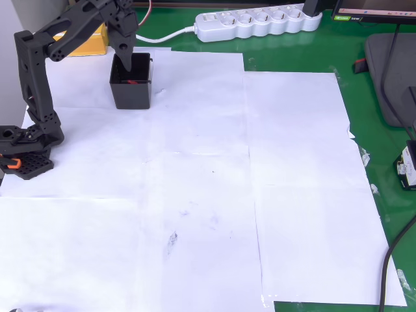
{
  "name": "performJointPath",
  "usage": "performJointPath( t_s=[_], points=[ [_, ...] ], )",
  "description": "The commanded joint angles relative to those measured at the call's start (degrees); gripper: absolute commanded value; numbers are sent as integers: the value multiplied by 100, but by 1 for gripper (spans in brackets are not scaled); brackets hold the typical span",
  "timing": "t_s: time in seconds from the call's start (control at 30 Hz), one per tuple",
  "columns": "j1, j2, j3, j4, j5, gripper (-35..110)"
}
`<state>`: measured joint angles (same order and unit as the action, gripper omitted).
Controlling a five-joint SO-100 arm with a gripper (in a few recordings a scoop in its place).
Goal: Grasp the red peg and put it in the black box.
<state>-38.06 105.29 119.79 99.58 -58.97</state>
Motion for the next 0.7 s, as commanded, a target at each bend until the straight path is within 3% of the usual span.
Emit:
performJointPath(
  t_s=[0.0, 0.4, 0.67],
  points=[
    [-9, -325, 448, 158, -35, 0],
    [765, -1354, 352, 501, -536, 0],
    [2188, -2575, -1485, 0, -1230, 0]
  ],
)
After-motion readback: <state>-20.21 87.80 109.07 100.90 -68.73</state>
